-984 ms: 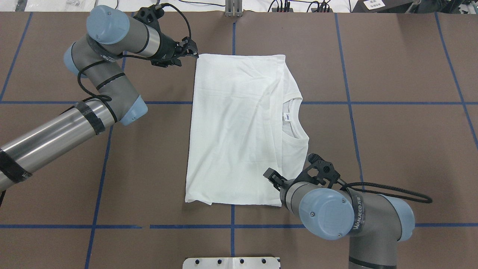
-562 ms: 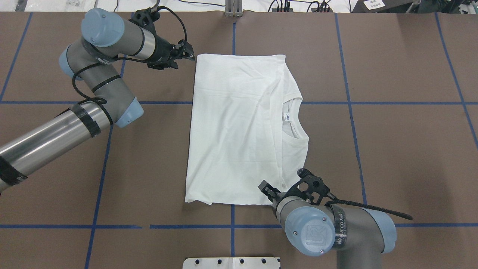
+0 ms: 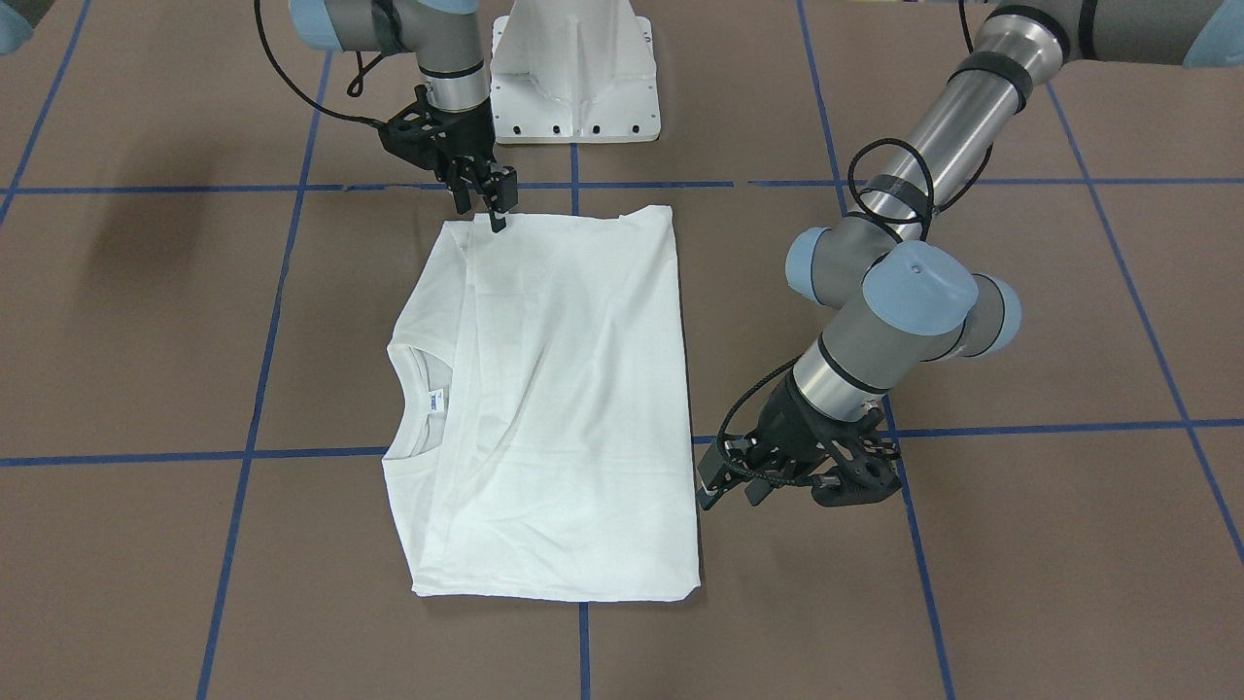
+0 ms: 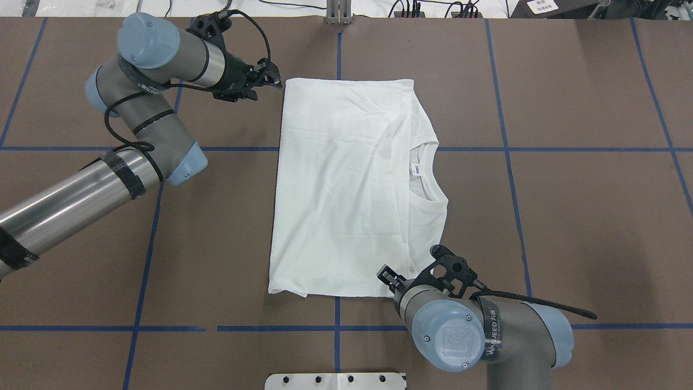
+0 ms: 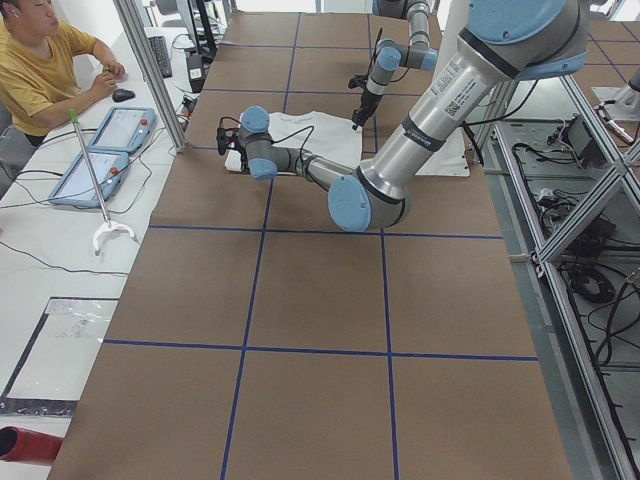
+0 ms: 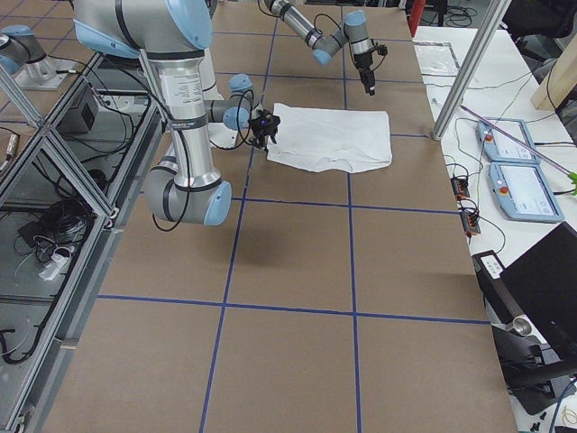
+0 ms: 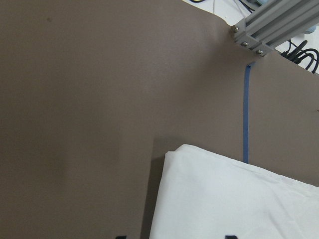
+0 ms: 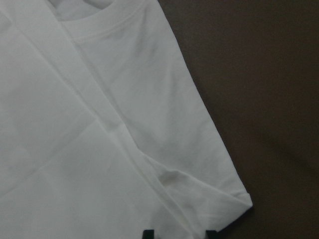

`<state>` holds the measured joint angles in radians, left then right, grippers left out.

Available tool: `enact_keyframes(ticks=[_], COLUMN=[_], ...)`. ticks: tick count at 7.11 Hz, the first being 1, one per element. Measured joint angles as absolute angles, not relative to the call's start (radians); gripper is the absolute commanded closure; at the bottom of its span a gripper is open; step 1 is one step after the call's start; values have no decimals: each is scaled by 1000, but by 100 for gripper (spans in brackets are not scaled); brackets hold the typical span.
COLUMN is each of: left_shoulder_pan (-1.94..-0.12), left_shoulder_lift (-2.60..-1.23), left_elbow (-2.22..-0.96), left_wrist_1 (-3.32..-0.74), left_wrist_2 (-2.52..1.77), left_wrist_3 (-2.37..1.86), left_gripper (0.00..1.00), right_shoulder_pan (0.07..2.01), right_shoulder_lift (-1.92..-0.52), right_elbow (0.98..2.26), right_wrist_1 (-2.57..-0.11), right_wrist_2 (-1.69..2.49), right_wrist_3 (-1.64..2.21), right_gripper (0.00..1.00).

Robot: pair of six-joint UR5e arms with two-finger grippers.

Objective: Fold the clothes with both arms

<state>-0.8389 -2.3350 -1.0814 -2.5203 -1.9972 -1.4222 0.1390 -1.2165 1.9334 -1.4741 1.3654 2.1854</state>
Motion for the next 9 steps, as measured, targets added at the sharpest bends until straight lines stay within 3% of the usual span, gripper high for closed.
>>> enact_keyframes(ticks=[4,7,9], left_shoulder_pan=[-839,-838,-838], left_shoulder_lift=[-2333,-2333,-2333], left_elbow=[-1081,-1084,-1088], left_wrist_1=[-2520,-2520,-2520], left_wrist_2=[-1997,-1997,-1997], left_wrist_3=[-1422,-1424,-1431], left_gripper=[29,28,28], right_shoulder_pan=[155,206,140], right_shoulder_lift=[-1219,-1214,-1221], right_elbow=[1953,2077,2065], right_wrist_1=[-1484,-1697,-1754], right_wrist_2=[1374,1406,1332], right_wrist_3=[2175,2109,2102], right_gripper=[100,100,100])
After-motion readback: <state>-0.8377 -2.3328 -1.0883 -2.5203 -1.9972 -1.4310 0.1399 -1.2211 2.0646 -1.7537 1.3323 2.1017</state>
